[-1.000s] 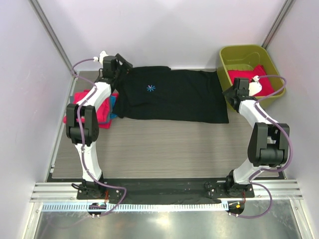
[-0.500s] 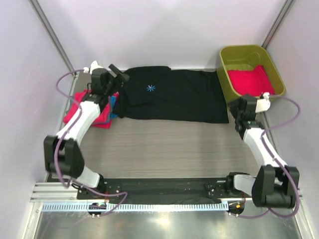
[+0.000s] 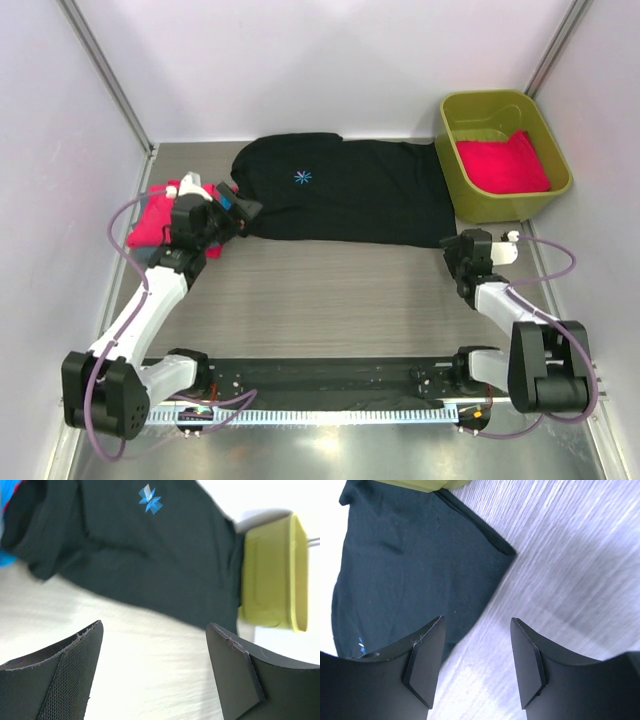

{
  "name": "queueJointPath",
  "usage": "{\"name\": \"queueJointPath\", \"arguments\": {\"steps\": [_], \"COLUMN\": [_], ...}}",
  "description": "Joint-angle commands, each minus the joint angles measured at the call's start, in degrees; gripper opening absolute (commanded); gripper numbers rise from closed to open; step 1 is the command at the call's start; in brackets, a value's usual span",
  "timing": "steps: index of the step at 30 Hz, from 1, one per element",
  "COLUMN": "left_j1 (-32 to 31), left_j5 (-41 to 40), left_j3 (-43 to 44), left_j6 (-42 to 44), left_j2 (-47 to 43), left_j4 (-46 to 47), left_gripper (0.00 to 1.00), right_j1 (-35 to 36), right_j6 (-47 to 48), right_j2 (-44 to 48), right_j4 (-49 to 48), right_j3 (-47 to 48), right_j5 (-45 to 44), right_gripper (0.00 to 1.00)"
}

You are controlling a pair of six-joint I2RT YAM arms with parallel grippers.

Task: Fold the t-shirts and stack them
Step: Fold the tshirt

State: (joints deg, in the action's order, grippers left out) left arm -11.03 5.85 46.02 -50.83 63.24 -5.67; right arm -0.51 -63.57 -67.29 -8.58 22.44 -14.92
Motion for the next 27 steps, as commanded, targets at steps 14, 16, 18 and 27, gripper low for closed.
{"name": "queueJointPath", "arguments": {"steps": [14,16,18,27], "left_j1": [-0.31,-0.31,-0.31,-1.8], "left_j5": [-5.31,-5.32,-6.89,-13.48], "left_j3": [-9.81,-10.42,-11.04,-8.32], "left_j6": [1.17,0.91,0.82,0.55], "left_j2": [-5.77,-5.33,-4.1,3.64], "left_j4": [1.8,2.33,3.56,7.08], "left_gripper": [0.8,0.8,0.79,0.75], "right_j1": [-0.1,-0.54,-1.5,-4.06], "right_j6": [-7.62,-8.32,-8.32,-5.6], "right_j2": [-11.9,-12.51,-12.69,-6.38], "right_j4": [-10.05,-10.84,-12.16,-7.43], "right_j3": [2.44,1.83,1.21,0.24], "right_j5": [-6.44,-7.14,-6.01,-7.75], "right_gripper": [0.49,0.41,0.34,0.01]}}
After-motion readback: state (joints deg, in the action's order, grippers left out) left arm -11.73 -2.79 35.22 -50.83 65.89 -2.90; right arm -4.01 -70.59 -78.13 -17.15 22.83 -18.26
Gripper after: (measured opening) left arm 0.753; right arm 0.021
